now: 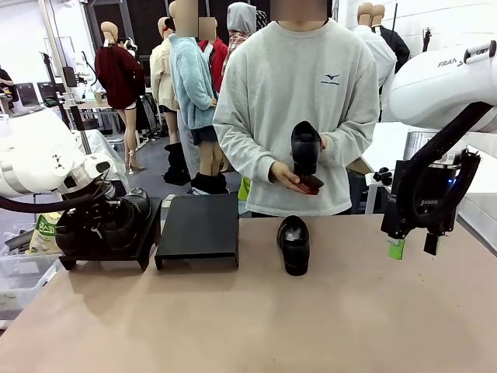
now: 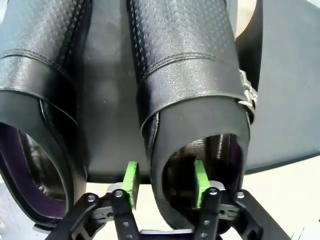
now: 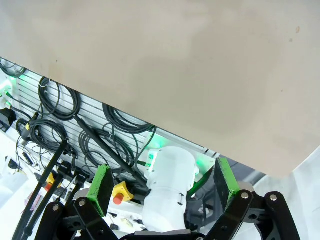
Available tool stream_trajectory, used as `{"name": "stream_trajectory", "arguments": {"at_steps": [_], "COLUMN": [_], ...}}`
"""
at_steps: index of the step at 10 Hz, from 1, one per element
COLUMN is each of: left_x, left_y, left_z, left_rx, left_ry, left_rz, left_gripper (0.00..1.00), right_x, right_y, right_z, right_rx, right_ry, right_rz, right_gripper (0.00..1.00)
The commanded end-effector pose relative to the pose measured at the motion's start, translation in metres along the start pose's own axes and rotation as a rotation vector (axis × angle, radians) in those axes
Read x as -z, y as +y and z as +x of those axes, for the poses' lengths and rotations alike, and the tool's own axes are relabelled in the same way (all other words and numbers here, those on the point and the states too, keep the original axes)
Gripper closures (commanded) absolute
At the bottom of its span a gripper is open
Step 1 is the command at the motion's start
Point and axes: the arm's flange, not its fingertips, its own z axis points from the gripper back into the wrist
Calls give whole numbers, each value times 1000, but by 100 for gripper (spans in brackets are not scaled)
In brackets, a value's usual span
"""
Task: Organize the shoes by placing them on the stand.
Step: Place the Shoe from the middle of the table onto the Shoes Stand.
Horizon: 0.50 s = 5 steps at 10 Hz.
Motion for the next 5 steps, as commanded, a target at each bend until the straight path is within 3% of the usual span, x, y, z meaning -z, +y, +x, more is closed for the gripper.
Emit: {"name": "stream_trajectory", "arguments": {"at_steps": [1,5], "left_x": [-11,-34], "left_y": [0,-13], "left_z": [0,-2], "left_rx": [41,75], "left_ry": [-51,-85], "left_rz": [0,9], "left_gripper": [0,0], "right_x": [-2,-2], "right_y": [2,2], "right_z": [1,1], "right_rx": [15,15], "right_ry": [1,1], "right_rz": [1,1], "right_gripper": [0,0]}}
